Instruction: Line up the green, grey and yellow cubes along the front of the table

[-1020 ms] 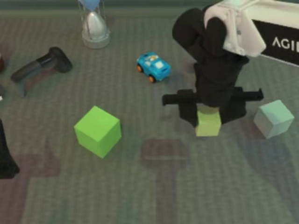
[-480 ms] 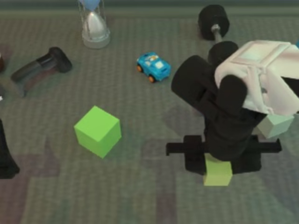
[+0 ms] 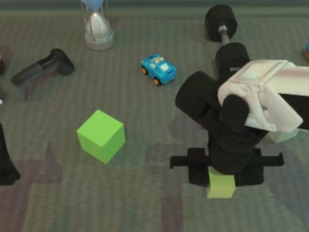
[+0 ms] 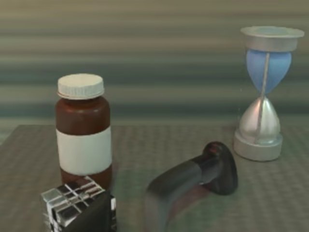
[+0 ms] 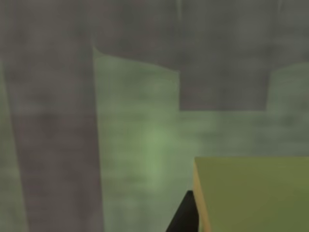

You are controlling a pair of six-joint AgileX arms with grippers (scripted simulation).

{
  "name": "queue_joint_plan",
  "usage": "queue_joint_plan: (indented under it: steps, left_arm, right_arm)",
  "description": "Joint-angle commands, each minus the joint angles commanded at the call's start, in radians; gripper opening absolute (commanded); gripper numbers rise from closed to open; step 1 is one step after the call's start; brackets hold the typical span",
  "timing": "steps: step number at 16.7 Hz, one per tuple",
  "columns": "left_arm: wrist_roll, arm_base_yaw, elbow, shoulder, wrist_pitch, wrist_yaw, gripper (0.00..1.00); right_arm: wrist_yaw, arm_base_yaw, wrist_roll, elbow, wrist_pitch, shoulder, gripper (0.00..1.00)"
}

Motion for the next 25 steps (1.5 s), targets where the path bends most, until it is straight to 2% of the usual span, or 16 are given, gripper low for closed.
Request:
queue_joint_plan:
  steps: [4,9,22,25]
  left_arm:
    - [0.000,0.000,0.000,0.000,0.000,0.000,1.00]
    - [0.000,0.000,0.000,0.000,0.000,0.000,1.00]
    - [0.000,0.000,0.000,0.000,0.000,0.000,1.00]
    - [0.000,0.000,0.000,0.000,0.000,0.000,1.00]
  right_arm:
    - [0.000,0.004,0.001,-0.089,0.144,0.051,0.00]
    - [0.000,0.005,0.001,-0.100,0.158,0.058,0.00]
    - [0.000,0.005,0.001,-0.100,0.158,0.058,0.98]
    - [0.000,0.005,0.001,-0.100,0.158,0.058,1.00]
